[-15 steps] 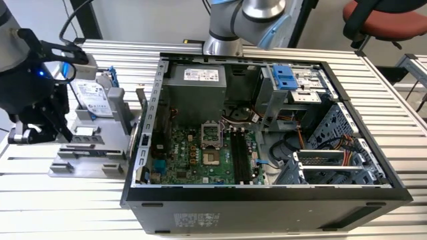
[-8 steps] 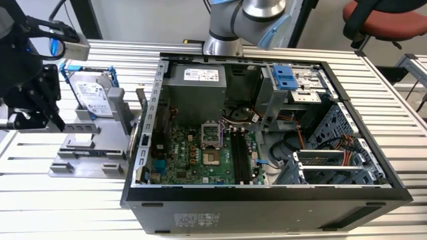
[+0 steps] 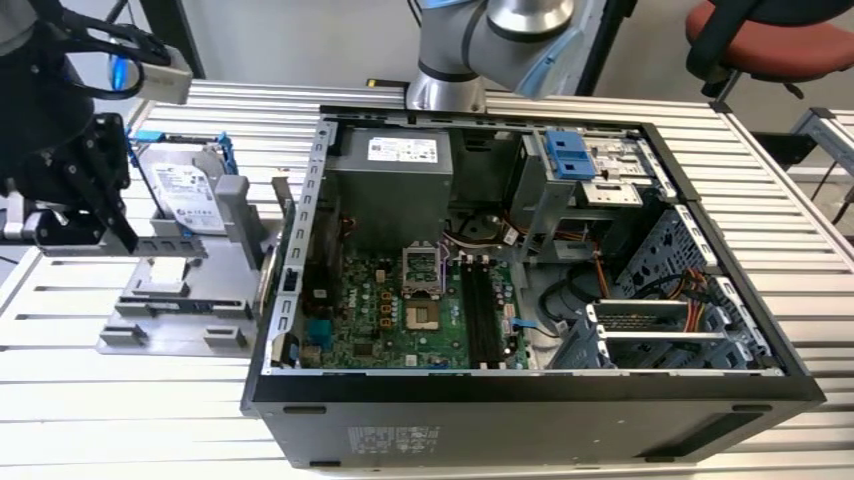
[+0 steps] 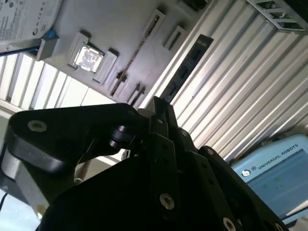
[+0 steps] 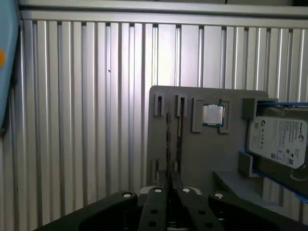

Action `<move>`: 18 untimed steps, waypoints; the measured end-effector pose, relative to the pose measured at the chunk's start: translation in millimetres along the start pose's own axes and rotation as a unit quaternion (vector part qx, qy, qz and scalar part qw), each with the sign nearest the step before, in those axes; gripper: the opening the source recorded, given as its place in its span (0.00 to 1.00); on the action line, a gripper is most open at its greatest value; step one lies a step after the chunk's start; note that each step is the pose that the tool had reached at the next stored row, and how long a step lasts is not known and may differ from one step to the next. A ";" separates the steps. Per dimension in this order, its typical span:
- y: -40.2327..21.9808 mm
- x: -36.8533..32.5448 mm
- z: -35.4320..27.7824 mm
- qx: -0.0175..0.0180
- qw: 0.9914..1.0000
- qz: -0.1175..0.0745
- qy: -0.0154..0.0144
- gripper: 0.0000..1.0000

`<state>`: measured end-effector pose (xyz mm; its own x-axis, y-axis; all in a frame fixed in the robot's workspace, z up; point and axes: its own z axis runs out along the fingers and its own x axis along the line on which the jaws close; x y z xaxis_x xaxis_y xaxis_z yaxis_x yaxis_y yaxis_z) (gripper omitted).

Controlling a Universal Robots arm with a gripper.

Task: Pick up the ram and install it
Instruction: 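Pick up the ram and move it above insertion slot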

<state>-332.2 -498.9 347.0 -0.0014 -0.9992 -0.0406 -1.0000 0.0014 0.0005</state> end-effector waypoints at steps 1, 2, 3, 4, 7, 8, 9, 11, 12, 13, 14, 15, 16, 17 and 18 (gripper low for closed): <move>-4.4 -0.1 -3.2 -0.001 1.000 0.000 0.000 0.00; -8.0 -0.3 -7.7 -0.002 1.000 0.000 0.000 0.00; -12.1 -0.5 -12.1 -0.002 1.000 0.000 0.000 0.00; -16.0 -0.7 -16.7 -0.002 1.000 0.000 0.000 0.00; -21.4 -2.4 -30.3 -0.002 1.000 0.000 0.000 0.00; -24.0 -3.1 -34.9 -0.002 1.000 0.000 0.000 0.00; -26.9 -3.6 -38.1 -0.002 1.000 0.000 0.000 0.00; -34.2 -4.1 -38.7 -0.003 1.000 0.000 0.001 0.00; -39.0 -4.3 -38.7 -0.003 1.000 0.000 0.001 0.00; -43.5 -4.6 -38.8 -0.003 1.000 0.000 0.001 0.00; -48.0 -4.7 -38.7 -0.003 1.000 0.000 0.001 0.00; -52.5 -4.9 -38.8 -0.004 1.000 0.000 0.001 0.00; -57.1 -5.1 -38.7 -0.004 1.000 0.000 0.001 0.00; -61.7 -5.3 -38.7 -0.004 1.000 0.000 0.001 0.00; -66.2 -5.4 -38.7 -0.004 1.000 0.000 0.001 0.00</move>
<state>-265.9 -495.1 385.9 -0.0017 -0.9992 -0.0393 -1.0000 0.0014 0.0088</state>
